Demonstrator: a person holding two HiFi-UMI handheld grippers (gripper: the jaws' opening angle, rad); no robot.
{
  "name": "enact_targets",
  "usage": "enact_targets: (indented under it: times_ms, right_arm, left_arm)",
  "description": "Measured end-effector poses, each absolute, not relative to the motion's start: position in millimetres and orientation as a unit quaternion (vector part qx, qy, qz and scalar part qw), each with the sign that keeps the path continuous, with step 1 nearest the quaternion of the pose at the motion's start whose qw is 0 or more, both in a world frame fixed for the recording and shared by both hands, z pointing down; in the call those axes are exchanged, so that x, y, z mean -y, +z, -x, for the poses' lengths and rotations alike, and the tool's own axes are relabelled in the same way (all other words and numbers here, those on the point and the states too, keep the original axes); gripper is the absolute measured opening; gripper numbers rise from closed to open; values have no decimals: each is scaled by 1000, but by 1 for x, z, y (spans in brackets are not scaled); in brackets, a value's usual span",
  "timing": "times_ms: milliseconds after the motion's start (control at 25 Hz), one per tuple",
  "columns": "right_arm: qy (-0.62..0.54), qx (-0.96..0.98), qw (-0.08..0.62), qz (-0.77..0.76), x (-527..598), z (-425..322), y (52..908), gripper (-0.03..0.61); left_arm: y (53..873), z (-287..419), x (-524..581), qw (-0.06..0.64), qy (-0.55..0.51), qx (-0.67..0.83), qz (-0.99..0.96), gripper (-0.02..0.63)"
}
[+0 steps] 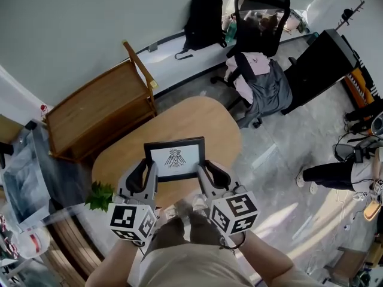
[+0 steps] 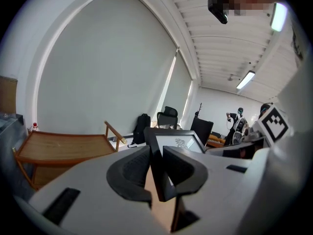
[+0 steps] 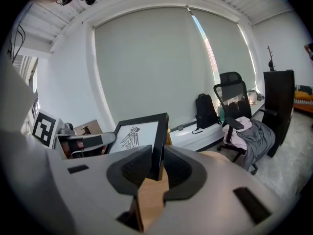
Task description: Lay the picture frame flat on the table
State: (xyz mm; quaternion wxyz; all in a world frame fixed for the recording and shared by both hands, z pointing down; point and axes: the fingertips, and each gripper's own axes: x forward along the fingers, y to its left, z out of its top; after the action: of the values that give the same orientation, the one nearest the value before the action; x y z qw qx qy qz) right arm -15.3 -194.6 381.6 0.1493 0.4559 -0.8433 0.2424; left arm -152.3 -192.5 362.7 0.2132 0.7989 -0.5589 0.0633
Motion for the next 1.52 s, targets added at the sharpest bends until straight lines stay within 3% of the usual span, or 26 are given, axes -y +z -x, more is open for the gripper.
enact_targets:
  times_ms: [520,1520]
  right_arm:
    - [311,812,193,-455,218,-9,511,58]
    - [424,732,317,-429,177,-33,843,58]
  left_arm:
    - [494,129,222,283,98,556,-775,77]
    - [826,104,191,388,219,512,-734,75]
